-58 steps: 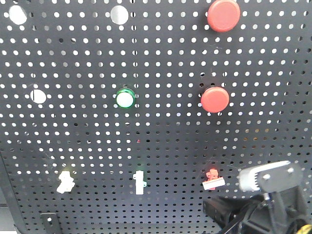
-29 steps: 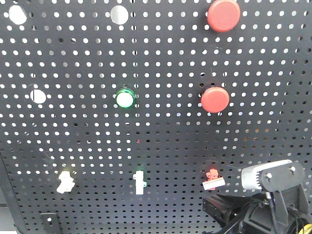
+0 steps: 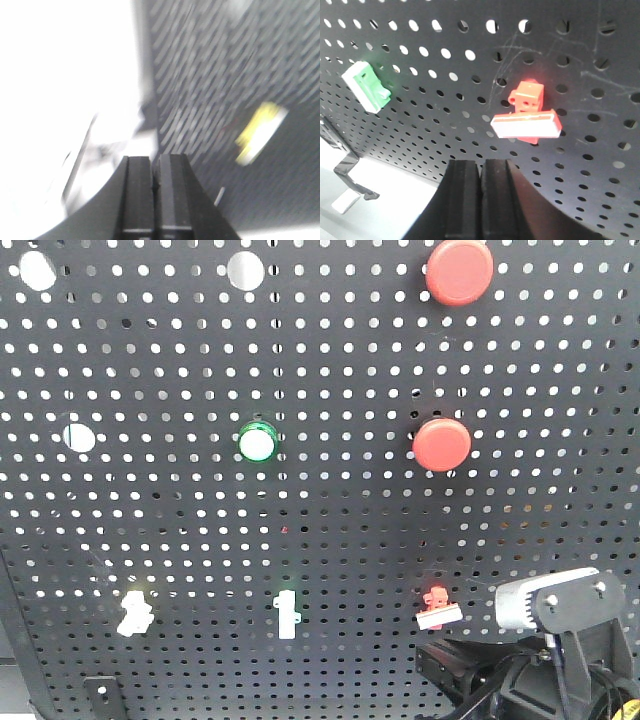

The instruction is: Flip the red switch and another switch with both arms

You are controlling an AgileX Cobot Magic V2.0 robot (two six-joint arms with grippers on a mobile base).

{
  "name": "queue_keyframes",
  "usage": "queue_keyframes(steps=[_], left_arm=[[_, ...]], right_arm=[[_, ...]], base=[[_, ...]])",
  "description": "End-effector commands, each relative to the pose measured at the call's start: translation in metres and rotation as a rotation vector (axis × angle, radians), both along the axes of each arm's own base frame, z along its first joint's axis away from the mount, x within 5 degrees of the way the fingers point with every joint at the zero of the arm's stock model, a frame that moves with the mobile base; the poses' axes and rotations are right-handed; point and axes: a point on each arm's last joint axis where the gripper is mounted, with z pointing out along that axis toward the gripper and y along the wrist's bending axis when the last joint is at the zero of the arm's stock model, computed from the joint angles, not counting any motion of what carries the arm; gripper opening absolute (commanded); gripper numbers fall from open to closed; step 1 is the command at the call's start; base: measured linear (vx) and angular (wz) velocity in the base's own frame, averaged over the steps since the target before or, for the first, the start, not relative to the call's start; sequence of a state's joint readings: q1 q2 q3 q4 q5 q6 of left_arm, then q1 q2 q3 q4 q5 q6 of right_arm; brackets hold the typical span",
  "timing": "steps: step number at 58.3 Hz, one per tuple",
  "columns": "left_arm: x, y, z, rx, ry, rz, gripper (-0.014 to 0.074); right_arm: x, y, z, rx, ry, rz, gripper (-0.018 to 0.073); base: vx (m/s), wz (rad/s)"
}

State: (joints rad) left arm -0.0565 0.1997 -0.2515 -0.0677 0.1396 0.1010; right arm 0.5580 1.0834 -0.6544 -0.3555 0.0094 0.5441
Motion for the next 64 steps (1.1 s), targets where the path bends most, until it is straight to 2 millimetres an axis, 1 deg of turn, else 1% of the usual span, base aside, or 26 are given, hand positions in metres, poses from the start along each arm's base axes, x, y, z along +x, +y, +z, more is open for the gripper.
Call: queue_keyframes(steps=[1, 3, 12, 14, 19, 26, 32, 64], left_arm=[[-0.001, 0.003, -0.014, -0.010, -0.089, 0.033, 0.0002], [-0.001, 0.003, -0.027, -0.008, -0.083, 0.035, 0.0002], [-0.005, 0.003, -0.070, -0.008, -0.111, 0.042, 0.0002], [-0.007, 0.003, -0.073, -0.007, -0.080, 0.037, 0.0002], [-0.012, 0.003, -0.075, -0.005, -0.046, 0.030, 0.0002], [-0.011, 0.002, -0.083, -0.003, 0.024, 0.027, 0.0002], [-0.011, 0.002, -0.085, -0.001, 0.056, 0.025, 0.0002], [-0.011, 0.002, -0.087, 0.000, 0.071, 0.024, 0.0002]], right_arm=[[0.000, 0.002, 0.022, 0.069, -0.102, 0.025, -0.0006], [0.000, 0.002, 0.022, 0.069, -0.102, 0.025, -0.0006], [0.000, 0.002, 0.022, 0.069, -0.102, 0.025, -0.0006], [0.000, 0.002, 0.022, 0.069, -0.102, 0.025, -0.0006], [0.000, 0.002, 0.022, 0.069, -0.102, 0.025, -0.0006], [0.000, 0.002, 0.021, 0.066, -0.099, 0.024, -0.0006], [0.000, 0.002, 0.020, 0.060, -0.090, 0.021, -0.0006], [-0.002, 0.000, 0.020, 0.044, -0.083, 0.015, -0.0006]], base=[[0.00, 0.00], [0.00, 0.00], [0.00, 0.00], [0.00, 0.00], [0.00, 0.00], [0.00, 0.00], [0.00, 0.00], [0.00, 0.00]])
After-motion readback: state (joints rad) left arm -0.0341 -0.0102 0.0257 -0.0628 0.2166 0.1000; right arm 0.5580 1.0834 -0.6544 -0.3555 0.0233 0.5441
